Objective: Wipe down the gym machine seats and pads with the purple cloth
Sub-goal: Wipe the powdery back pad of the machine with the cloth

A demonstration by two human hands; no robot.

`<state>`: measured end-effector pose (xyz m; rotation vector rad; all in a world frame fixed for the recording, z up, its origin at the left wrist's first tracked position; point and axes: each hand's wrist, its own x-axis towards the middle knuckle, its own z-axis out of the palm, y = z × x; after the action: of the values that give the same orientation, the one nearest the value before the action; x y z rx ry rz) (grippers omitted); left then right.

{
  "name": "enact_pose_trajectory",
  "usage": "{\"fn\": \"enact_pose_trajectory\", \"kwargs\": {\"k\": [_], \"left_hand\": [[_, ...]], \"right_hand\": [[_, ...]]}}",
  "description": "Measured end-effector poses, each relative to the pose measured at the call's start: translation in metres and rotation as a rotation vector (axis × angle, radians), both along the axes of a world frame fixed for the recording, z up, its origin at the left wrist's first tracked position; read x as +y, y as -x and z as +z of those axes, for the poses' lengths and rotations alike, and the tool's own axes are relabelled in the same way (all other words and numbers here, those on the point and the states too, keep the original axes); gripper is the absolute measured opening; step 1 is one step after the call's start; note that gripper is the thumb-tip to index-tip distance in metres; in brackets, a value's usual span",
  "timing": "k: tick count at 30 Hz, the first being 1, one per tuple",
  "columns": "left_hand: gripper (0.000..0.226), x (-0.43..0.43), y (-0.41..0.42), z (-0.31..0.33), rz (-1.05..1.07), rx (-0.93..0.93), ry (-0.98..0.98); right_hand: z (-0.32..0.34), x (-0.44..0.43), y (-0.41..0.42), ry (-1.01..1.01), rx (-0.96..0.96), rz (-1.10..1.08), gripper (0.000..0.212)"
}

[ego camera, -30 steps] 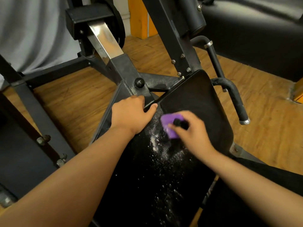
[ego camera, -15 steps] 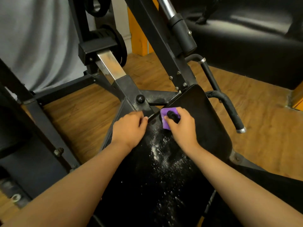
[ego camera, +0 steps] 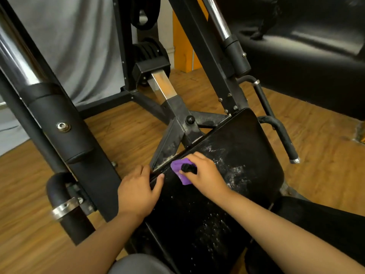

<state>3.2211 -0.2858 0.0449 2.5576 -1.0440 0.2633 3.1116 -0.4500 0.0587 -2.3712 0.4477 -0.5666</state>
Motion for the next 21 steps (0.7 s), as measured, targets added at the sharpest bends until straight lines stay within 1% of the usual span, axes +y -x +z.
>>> {"fn": "enact_pose_trajectory", "kwargs": {"k": [2,5,8,10,12,16,18,21], "left_hand": [[0.042,0.0,0.0,0.0,-0.012,-0.027,0.005],[0.042,0.0,0.0,-0.001,-0.011,-0.035,0.016],[0.044,0.0,0.0,-0.002,-0.022,-0.054,0.03],[0.045,0.0,0.0,-0.003,-0.027,-0.062,0.041],[0.047,-0.001,0.001,-0.002,-0.029,-0.063,0.041],[0.049,-0.001,0.001,-0.002,-0.025,-0.075,0.008],[0.048,-0.002,0.002,-0.001,-0.024,-0.084,-0.007],[0.038,-0.002,0.003,0.0,-0.018,-0.068,-0.012]], "right_hand": [[0.004,-0.018,-0.003,-0.028,-0.004,-0.068,0.013],[0.005,-0.073,-0.006,-0.084,-0.025,-0.314,0.019],[-0.003,-0.129,0.001,-0.096,0.025,-0.572,0.014],[-0.011,-0.142,0.005,-0.096,0.049,-0.671,0.013],[-0.014,-0.127,0.005,-0.118,-0.007,-0.668,0.014],[-0.017,-0.043,0.005,-0.181,-0.154,-0.507,0.015],[-0.025,0.004,0.014,-0.17,-0.168,-0.39,0.014],[-0.039,0.042,0.033,-0.204,-0.114,-0.236,0.016]]}}
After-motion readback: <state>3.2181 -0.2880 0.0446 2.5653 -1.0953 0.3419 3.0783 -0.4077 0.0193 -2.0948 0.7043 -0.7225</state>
